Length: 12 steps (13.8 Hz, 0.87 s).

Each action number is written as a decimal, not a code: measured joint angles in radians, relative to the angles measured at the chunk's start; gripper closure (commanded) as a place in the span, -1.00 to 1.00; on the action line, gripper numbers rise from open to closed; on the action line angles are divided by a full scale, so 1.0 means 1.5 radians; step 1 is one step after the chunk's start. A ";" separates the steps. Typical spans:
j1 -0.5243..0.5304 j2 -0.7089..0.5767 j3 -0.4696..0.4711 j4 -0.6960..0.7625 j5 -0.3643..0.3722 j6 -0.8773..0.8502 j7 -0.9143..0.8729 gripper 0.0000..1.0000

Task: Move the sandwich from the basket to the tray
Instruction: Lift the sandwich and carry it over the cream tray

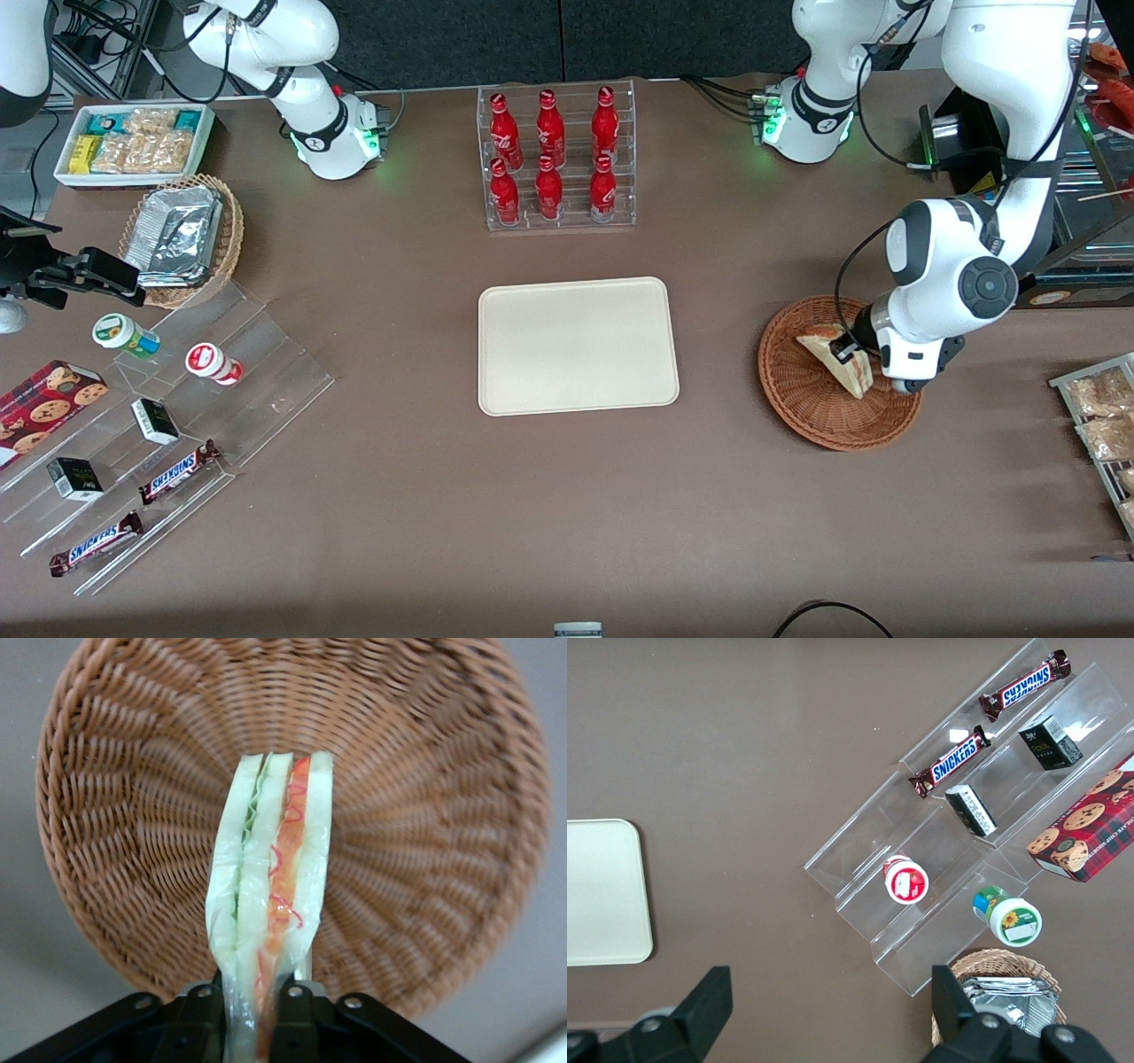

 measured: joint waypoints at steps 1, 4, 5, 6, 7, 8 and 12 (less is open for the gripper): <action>-0.015 0.001 -0.001 0.030 0.000 -0.032 0.000 1.00; -0.066 0.005 -0.002 0.098 0.002 -0.099 0.001 1.00; -0.088 0.009 -0.003 0.113 0.003 -0.107 0.002 1.00; -0.115 0.014 -0.004 0.124 0.003 -0.108 0.002 1.00; -0.144 0.023 -0.005 0.137 0.003 -0.108 0.002 1.00; -0.173 0.035 -0.006 0.151 0.003 -0.108 0.002 1.00; -0.263 0.099 -0.007 0.227 0.003 -0.108 0.001 1.00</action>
